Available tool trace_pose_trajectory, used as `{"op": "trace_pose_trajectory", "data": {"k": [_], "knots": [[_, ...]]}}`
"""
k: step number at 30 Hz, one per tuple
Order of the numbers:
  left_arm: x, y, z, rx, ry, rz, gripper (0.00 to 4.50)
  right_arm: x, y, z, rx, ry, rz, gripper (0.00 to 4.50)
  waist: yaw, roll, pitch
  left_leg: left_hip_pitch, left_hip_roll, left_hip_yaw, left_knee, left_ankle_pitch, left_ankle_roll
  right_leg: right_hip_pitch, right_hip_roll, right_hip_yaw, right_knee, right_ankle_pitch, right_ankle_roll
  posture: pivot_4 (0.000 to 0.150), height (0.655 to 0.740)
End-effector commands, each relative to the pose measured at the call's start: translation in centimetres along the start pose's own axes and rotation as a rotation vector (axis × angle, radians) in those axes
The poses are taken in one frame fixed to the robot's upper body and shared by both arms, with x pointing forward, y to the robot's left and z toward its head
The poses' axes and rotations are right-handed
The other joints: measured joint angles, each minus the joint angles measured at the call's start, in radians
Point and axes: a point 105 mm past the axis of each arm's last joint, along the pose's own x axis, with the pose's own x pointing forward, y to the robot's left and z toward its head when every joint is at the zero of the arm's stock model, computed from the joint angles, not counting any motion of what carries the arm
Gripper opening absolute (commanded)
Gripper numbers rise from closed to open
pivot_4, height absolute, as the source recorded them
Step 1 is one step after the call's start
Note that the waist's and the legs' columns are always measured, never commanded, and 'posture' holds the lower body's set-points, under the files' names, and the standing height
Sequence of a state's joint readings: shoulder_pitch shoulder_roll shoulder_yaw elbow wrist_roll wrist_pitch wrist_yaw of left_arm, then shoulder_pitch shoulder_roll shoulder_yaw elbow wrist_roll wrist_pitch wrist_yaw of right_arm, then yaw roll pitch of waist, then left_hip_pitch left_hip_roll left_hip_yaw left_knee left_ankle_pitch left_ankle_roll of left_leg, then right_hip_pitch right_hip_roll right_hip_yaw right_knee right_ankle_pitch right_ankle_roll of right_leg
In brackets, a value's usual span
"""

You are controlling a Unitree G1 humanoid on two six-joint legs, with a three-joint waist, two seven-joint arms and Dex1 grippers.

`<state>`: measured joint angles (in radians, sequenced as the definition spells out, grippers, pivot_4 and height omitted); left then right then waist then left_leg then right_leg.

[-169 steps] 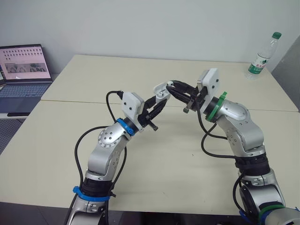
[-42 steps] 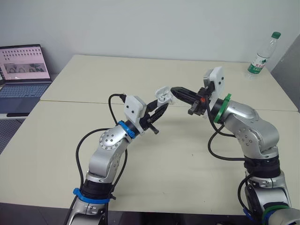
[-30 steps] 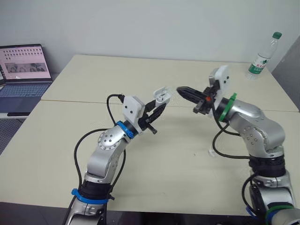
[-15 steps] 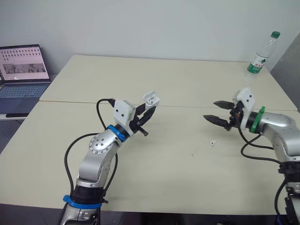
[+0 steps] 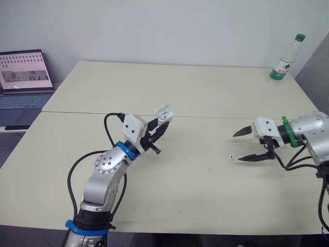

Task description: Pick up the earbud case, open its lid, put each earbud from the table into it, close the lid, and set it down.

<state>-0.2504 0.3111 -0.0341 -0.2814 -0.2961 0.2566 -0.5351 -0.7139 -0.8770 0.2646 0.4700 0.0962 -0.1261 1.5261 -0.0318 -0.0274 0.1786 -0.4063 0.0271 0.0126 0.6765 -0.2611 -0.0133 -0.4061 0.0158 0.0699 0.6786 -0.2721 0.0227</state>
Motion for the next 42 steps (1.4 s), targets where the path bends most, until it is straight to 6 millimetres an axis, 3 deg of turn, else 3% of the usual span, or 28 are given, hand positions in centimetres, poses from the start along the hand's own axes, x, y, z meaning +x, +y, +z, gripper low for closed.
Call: {"op": "trace_pose_trajectory", "data": {"k": [1, 7, 10, 14, 42], "knots": [[0.1, -0.5, 1.8, 0.034, -0.061, -0.015, 0.78, 0.2, 0.2, -0.7, -0.046, 0.045, 0.075, 4.49, 0.000, 0.000, 0.000, 0.000, 0.000, 0.000, 0.000, 0.000, 0.000, 0.000, 0.000, 0.000, 0.000, 0.000, 0.000, 0.150, 0.7400], [-0.2, -0.5, 1.9, 0.039, -0.057, -0.004, 0.78, 1.6, 0.1, -2.1, -0.044, 0.068, 0.108, 4.49, 0.001, 0.000, 0.000, 0.000, 0.000, 0.000, 0.000, 0.000, 0.000, 0.000, -0.001, 0.000, 0.000, 0.000, 0.000, 0.150, 0.7400], [-0.4, -0.5, 1.9, 0.045, -0.053, 0.002, 0.78, 1.8, 0.0, -2.5, -0.044, 0.074, 0.117, 3.97, 0.001, 0.000, 0.000, 0.000, 0.000, 0.000, 0.000, 0.000, 0.000, 0.001, -0.001, 0.000, 0.000, 0.000, 0.000, 0.150, 0.7400], [-0.4, -0.6, 1.9, 0.046, -0.051, 0.008, 0.78, 2.1, 0.0, -2.9, -0.056, 0.085, 0.124, 2.58, 0.001, 0.000, 0.000, 0.001, 0.000, 0.000, 0.000, 0.000, 0.000, 0.001, -0.001, 0.000, 0.001, 0.000, -0.001, 0.150, 0.7400], [0.2, -0.4, 2.0, 0.045, -0.055, 0.012, 0.78, 3.5, 0.3, -2.5, -0.047, 0.031, 0.167, 2.58, -0.001, 0.000, 0.000, 0.005, 0.001, 0.001, 0.000, 0.000, 0.000, 0.003, -0.001, 0.000, 0.002, 0.001, -0.001, 0.150, 0.7400]]}}
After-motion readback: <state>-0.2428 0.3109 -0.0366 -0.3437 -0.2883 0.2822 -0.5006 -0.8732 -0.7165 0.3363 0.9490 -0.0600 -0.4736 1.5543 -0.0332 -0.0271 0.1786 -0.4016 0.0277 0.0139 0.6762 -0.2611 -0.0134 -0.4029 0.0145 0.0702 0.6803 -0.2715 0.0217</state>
